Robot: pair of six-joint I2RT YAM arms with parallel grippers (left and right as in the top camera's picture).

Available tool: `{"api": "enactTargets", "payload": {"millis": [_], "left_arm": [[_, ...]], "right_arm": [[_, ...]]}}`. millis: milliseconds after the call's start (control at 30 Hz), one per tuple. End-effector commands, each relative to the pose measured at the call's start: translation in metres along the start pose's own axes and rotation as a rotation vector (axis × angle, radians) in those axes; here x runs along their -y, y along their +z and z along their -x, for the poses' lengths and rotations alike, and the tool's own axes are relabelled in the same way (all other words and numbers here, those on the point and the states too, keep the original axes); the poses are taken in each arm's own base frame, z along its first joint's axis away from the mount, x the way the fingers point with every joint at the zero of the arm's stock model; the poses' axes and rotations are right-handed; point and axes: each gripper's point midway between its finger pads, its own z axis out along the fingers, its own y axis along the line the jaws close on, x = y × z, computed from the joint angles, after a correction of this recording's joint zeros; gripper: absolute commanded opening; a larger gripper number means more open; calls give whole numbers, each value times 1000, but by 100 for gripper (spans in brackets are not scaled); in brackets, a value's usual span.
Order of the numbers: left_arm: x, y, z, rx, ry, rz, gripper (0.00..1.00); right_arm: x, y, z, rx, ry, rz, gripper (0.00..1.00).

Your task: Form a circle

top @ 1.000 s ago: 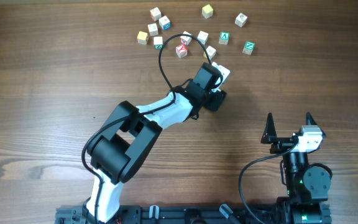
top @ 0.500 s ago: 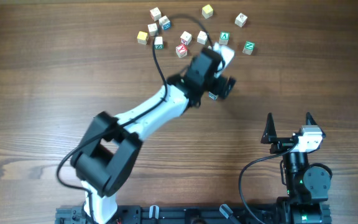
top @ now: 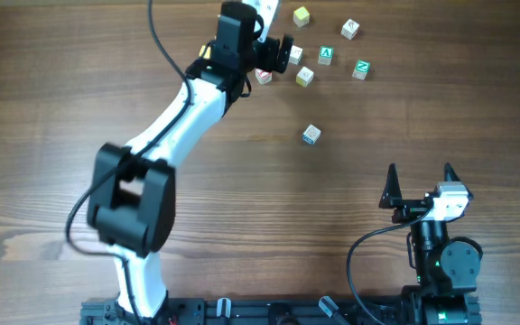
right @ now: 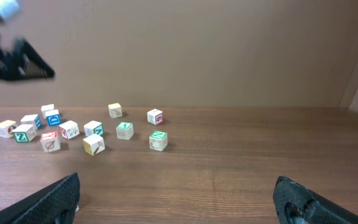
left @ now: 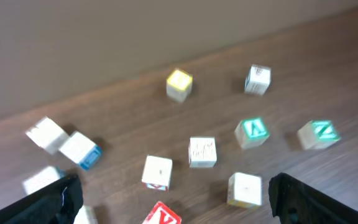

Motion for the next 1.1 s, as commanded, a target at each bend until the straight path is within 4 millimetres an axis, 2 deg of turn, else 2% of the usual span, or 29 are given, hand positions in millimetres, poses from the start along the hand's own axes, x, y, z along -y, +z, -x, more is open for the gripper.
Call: {"api": "enactTargets", "payload": {"millis": [0,200,333,433,567,833,1067], "left_arm": [[6,34,-32,-33,14,-40,98],[-6,68,-44,-32,40,-30,93],[-8,92,-62,-89,80,-32,92],[-14,96,-73,-116,77,-24,91],[-31,96,-79,-129,68,-8,90],[-33,97,-65,-70,83,-35,88],[-33,104,-80,-94,127,-38,85]], "right_arm": [[-4,-1,2,12,-17,19,100],[-4,-1,2,12,-17,19,100],[-4,-1,2,12,-17,19,100],[-4,-1,2,12,-17,19,100],[-4,-1,2,12,-17,19,100],[-4,-1,2,12,-17,19,100],[-4,-1,2,12,-17,19,100]]}}
